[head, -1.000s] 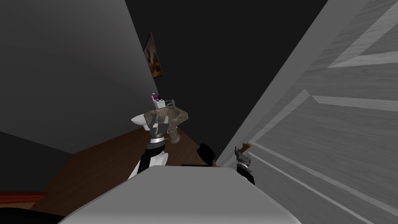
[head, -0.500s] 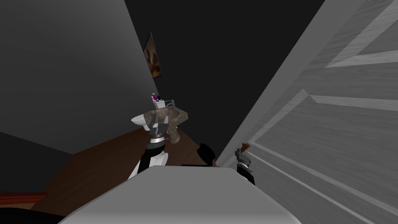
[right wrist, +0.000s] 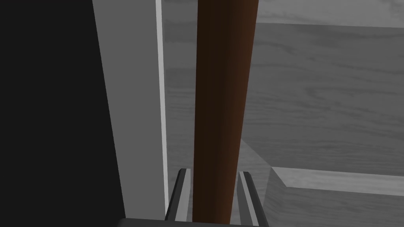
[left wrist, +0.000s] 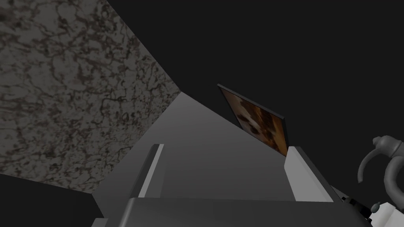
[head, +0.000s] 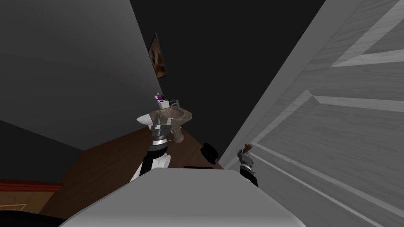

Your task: Pull the door open

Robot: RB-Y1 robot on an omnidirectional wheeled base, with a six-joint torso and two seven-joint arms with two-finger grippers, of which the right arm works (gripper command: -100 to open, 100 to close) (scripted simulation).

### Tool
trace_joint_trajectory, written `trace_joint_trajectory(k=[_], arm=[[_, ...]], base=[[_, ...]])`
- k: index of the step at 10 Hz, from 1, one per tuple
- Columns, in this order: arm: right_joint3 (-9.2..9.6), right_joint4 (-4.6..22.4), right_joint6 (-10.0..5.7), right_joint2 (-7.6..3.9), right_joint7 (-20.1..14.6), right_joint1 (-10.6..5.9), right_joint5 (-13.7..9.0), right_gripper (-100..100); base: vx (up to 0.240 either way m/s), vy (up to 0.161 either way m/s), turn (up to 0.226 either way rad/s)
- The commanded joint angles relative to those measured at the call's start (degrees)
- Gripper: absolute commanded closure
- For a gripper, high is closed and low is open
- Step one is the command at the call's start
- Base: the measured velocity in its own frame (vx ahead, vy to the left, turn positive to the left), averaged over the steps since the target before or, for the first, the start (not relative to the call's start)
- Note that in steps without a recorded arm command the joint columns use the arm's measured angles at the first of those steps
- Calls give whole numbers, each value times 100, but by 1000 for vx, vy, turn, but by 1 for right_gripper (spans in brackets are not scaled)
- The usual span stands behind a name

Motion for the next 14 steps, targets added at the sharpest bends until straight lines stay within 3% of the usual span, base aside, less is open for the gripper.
trace_joint_trajectory(k=[1, 5, 6, 13, 14], arm=[[102, -114, 48, -3, 4, 67, 55, 100], [434, -275, 39, -78, -131, 128, 280, 100], [374, -250, 49, -80, -103, 100, 242, 100], [978, -516, -42, -275, -364, 256, 605, 100], [925, -483, -58, -268, -363, 241, 578, 100]], base=[[-225, 8, 61], [-244, 18, 61], [-120, 3, 32], [-228, -1, 61], [-117, 8, 19]])
